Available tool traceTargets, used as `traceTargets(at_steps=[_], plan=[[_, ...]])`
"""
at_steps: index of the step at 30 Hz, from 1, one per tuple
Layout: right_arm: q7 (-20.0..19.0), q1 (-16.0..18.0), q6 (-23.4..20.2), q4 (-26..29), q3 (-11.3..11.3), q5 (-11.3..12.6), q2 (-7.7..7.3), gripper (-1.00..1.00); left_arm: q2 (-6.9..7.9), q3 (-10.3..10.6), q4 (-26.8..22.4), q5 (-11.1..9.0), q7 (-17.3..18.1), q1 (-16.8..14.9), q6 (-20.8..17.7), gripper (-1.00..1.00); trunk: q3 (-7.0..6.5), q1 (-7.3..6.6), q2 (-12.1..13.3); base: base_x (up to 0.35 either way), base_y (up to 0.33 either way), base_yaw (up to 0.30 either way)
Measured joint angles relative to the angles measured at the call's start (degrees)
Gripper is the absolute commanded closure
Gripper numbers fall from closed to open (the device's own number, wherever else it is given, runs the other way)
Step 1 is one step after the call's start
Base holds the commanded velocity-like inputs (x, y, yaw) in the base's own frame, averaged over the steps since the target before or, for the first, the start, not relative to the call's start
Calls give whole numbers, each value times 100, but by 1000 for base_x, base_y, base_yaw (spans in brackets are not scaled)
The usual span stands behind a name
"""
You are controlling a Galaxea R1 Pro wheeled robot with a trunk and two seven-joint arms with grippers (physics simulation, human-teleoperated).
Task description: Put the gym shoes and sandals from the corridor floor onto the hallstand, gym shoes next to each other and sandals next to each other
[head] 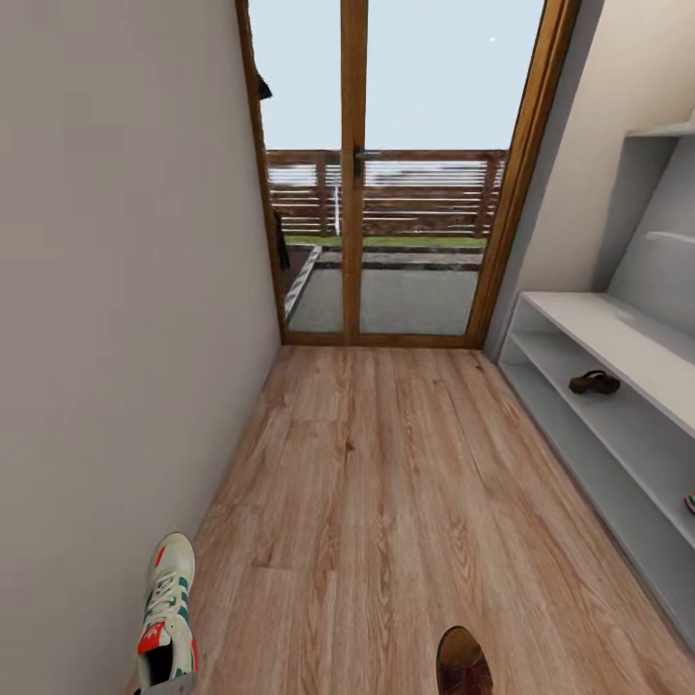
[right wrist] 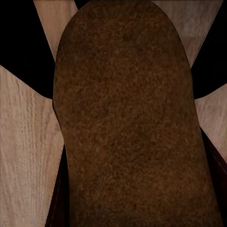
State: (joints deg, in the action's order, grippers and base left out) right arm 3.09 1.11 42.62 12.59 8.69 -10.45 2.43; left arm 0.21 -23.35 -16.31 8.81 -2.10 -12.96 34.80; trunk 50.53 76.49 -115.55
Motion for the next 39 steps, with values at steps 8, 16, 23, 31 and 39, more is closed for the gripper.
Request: traceTargets(at_steps=[8, 16, 23, 31, 39], plan=[[0, 0, -2, 0, 0, 0, 0, 100, 6, -2, 0, -1, 0, 0, -3, 100, 0, 0, 0, 339, 0, 0], [0, 0, 0, 0, 0, 0, 0, 100, 4, -1, 0, -1, 0, 0, 1, 100, 0, 0, 0, 339, 0, 0], [0, 0, 2, 0, 0, 0, 0, 100, 6, -8, 0, -1, 0, 0, 2, 100, 0, 0, 0, 339, 0, 0], [0, 0, 1, 0, 0, 1, 0, 100, 7, -6, 0, -1, 0, 0, 1, 100, 0, 0, 0, 339, 0, 0], [0, 0, -2, 0, 0, 0, 0, 100, 7, -8, 0, -1, 0, 0, -1, 100, 0, 0, 0, 339, 0, 0]])
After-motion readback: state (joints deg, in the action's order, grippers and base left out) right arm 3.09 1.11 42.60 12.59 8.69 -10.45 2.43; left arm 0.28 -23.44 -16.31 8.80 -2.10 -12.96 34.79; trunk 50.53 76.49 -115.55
